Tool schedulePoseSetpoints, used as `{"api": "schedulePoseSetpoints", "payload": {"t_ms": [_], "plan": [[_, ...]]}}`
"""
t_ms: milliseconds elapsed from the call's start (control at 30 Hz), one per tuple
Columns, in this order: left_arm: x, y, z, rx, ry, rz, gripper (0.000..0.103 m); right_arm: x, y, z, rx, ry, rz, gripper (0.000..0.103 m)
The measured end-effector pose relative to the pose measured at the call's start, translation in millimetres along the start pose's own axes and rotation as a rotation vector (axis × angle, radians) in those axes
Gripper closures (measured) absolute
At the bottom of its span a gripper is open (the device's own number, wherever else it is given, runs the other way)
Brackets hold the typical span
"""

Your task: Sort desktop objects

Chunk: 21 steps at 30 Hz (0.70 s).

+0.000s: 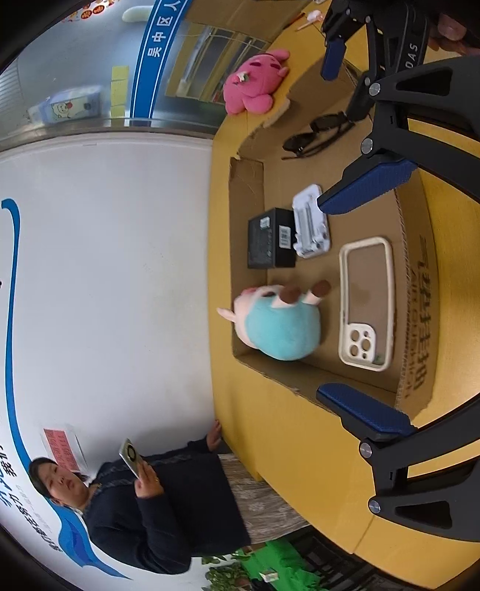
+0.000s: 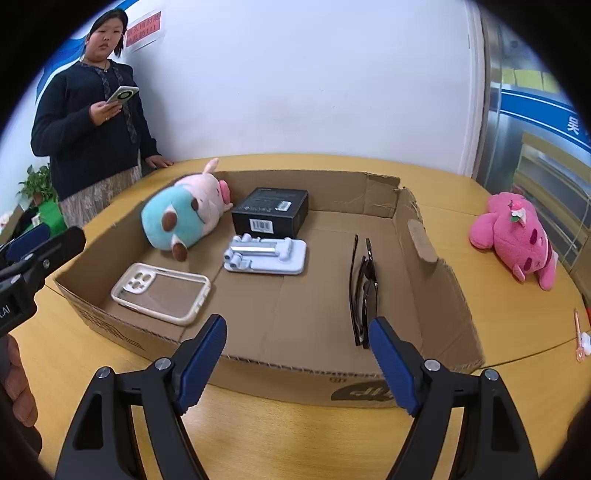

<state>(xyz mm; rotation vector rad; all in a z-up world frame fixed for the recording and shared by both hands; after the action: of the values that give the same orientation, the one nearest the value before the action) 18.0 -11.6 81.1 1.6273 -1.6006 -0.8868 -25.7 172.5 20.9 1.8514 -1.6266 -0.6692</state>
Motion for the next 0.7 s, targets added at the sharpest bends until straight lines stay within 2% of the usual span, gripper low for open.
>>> {"api": "schedulePoseSetpoints", "payload": {"t_ms": [100, 233, 333, 467, 533, 700], "plan": [[4.0, -19.2, 11.9, 0.005, 0.001, -0.028, 0.008, -4.4, -10.4, 6.4, -0.041, -0.011, 0.012, 0.021], [-0.6, -39.5, 31.0, 0.020, 0.022, -0.008, 0.008, -8.8, -20.0, 5.5, -0.113, -0.032, 0.035, 0.016], [-7.9, -48.6, 31.0, -0.041, 0.061, 0.028, 0.007, -8.2, -26.7, 3.2, -0.164, -0.048, 0.029, 0.010], [-6.6, -48.6, 30.3, -0.045, 0.051, 0.016, 0.004, -8.6, -37.8, -0.8, -0.248, -0.032, 0.022, 0.007], [-5.5, -49.3, 30.0, -0.043, 0.049, 0.013, 0.003, -8.8, -39.4, -0.4, -0.257, -0.016, 0.014, 0.000], [-4.4, -48.5, 31.0, -0.040, 0.046, 0.015, 0.002, -5.6, -41.8, -1.5, -0.255, -0.005, 0.007, 0.000]]}}
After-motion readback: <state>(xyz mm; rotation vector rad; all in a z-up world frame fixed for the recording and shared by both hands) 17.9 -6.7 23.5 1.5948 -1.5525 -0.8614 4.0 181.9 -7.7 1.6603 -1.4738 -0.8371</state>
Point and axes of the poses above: each gripper's, at about its wrist camera, not at the fingertips, and z roughly the way its jaws point, x to its left, y to its top, the point moved 1 cm from there along z, roughly the way its jaws point, and after that the axes turned 6 degrees about x, right-handed, at the moved point
